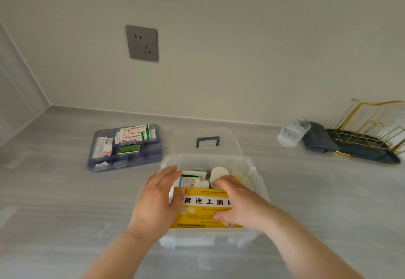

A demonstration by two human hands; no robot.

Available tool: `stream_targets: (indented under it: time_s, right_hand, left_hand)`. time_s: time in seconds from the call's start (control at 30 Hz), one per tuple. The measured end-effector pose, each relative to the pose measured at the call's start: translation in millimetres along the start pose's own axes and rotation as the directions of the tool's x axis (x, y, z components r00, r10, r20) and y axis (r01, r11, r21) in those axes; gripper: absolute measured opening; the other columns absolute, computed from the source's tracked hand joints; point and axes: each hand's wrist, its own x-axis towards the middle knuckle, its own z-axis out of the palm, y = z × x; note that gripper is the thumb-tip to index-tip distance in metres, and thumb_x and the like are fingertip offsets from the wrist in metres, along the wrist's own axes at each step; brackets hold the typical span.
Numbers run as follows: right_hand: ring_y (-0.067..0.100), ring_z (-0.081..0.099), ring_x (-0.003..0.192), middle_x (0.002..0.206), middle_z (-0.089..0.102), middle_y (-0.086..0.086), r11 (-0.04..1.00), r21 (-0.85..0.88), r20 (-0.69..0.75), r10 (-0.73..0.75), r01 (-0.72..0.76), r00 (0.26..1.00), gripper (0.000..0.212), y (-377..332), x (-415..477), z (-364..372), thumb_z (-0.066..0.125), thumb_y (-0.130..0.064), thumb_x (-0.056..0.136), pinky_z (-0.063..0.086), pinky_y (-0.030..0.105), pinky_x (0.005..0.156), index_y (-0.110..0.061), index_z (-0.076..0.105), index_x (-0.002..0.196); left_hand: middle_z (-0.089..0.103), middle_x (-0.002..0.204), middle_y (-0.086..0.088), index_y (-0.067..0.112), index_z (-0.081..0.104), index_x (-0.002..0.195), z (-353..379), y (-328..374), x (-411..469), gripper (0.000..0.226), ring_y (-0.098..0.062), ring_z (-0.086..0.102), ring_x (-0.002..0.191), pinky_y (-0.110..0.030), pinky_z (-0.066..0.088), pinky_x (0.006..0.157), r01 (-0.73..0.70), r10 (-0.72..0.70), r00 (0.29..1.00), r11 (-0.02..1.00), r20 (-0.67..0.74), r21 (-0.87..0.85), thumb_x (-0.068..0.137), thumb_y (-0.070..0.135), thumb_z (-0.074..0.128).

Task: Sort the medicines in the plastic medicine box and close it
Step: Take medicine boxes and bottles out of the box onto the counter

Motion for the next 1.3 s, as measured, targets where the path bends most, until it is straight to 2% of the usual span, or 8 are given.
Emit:
stream_targets:
  time_s: [0.2, 0.33, 0.47, 0.67, 0.8, 0.97, 1.13, 1.3]
  right_hand:
    - [0.011, 0.053, 0.092, 0.099, 0.051, -0.009, 0.987, 0.161, -0.029, 0.015, -0.01, 0.999, 0.042, -3.8, 4.0, -8.6, 0.07, -0.024, 0.073, 0.047, 0.021, 0.072, -0.022, 0.053, 0.111]
    - [0.006, 0.057, 0.073, 0.083, 0.061, -0.006, 0.908, 0.409, -0.286, 0.027, 0.096, 0.958, 0.021, 9.2, -11.6, -32.8, 0.068, -0.01, 0.075, 0.041, 0.005, 0.059, -0.018, 0.062, 0.094]
    - [-0.007, 0.058, 0.05, 0.071, 0.063, -0.006, 0.747, 0.64, -0.516, 0.244, 0.18, 0.821, 0.025, 48.3, -51.5, -53.1, 0.061, -0.004, 0.079, 0.044, 0.005, 0.045, -0.028, 0.06, 0.074]
    - [0.017, 0.06, 0.058, 0.071, 0.064, 0.005, 0.595, 0.803, -0.419, 0.613, -0.042, 0.669, 0.015, 129.3, -110.8, -50.1, 0.054, -0.008, 0.085, 0.046, 0.03, 0.06, -0.008, 0.062, 0.098]
    - [0.022, 0.053, 0.062, 0.071, 0.06, 0.01, 0.546, 0.787, -0.227, 0.689, -0.287, 0.689, 0.015, 158.7, -119.1, -7.5, 0.055, -0.002, 0.084, 0.041, 0.028, 0.058, -0.001, 0.061, 0.097]
    - [0.03, 0.059, 0.078, 0.085, 0.064, 0.017, 0.584, 0.691, -0.226, 0.735, -0.426, 0.64, 0.021, 173.5, -107.9, 24.8, 0.059, -0.009, 0.083, 0.044, 0.034, 0.067, 0.003, 0.063, 0.099]
    - [0.033, 0.051, 0.111, 0.113, 0.063, 0.014, 0.719, 0.201, -0.32, 0.69, -0.666, 0.649, 0.029, 172.0, -94.7, 19.5, 0.06, -0.029, 0.079, 0.037, 0.035, 0.092, -0.015, 0.063, 0.104]
    - [0.034, 0.039, 0.123, 0.131, 0.05, 0.017, 0.848, 0.242, -0.542, 0.521, -0.472, 0.659, 0.044, 125.3, -81.9, -10.9, 0.064, -0.015, 0.078, 0.028, 0.034, 0.102, -0.007, 0.052, 0.12]
  left_hand:
    - [0.043, 0.141, -0.001, 0.018, 0.046, 0.129, -0.9, 0.2, -1.7, 0.037, -0.019, 0.036, 0.13, -0.031, 0.025, 0.108, 0.056, -0.056, 0.998, 0.998, -0.002, -0.024, 0.093, 0.025, 0.045]
    - [0.048, 0.137, -0.007, 0.014, 0.047, 0.128, -3.3, 2.0, -4.3, 0.037, -0.025, 0.04, 0.127, -0.035, 0.029, 0.105, 0.072, -0.072, 0.997, 0.997, -0.007, -0.041, 0.092, 0.024, 0.046]
    - [0.064, 0.117, -0.017, 0.004, 0.06, 0.112, -5.9, 8.1, -12.8, 0.046, -0.034, 0.055, 0.113, -0.043, 0.032, 0.103, -0.094, 0.099, 0.994, 0.99, -0.046, 0.101, 0.089, 0.038, 0.038]
    - [0.075, 0.082, -0.006, 0.009, 0.068, 0.091, 16.0, 26.2, -42.8, 0.068, -0.014, 0.051, 0.087, -0.03, 0.05, 0.075, -0.352, 0.369, 0.928, 0.912, -0.049, 0.211, 0.094, 0.049, 0.012]
    - [0.075, 0.076, -0.003, 0.011, 0.072, 0.074, 21.3, 20.9, -47.3, 0.067, -0.019, 0.07, 0.067, -0.024, 0.038, 0.07, -0.431, 0.458, 0.888, 0.863, -0.046, 0.265, 0.096, 0.043, 0.017]
    - [0.075, 0.076, -0.004, 0.01, 0.072, 0.072, 23.4, 17.4, -48.3, 0.066, -0.01, 0.049, 0.081, -0.026, 0.037, 0.075, -0.446, 0.479, 0.875, 0.857, -0.076, 0.259, 0.096, 0.04, 0.019]
    - [0.074, 0.072, 0.0, 0.012, 0.072, 0.067, 21.8, 13.9, -47.6, 0.067, -0.015, 0.065, 0.071, -0.022, 0.038, 0.071, -0.445, 0.482, 0.871, 0.855, -0.09, 0.267, 0.096, 0.042, 0.018]
    - [0.073, 0.068, 0.003, 0.016, 0.07, 0.065, 18.4, 16.7, -44.8, 0.063, -0.013, 0.067, 0.066, -0.02, 0.039, 0.069, -0.417, 0.441, 0.896, 0.876, -0.054, 0.242, 0.095, 0.04, 0.021]
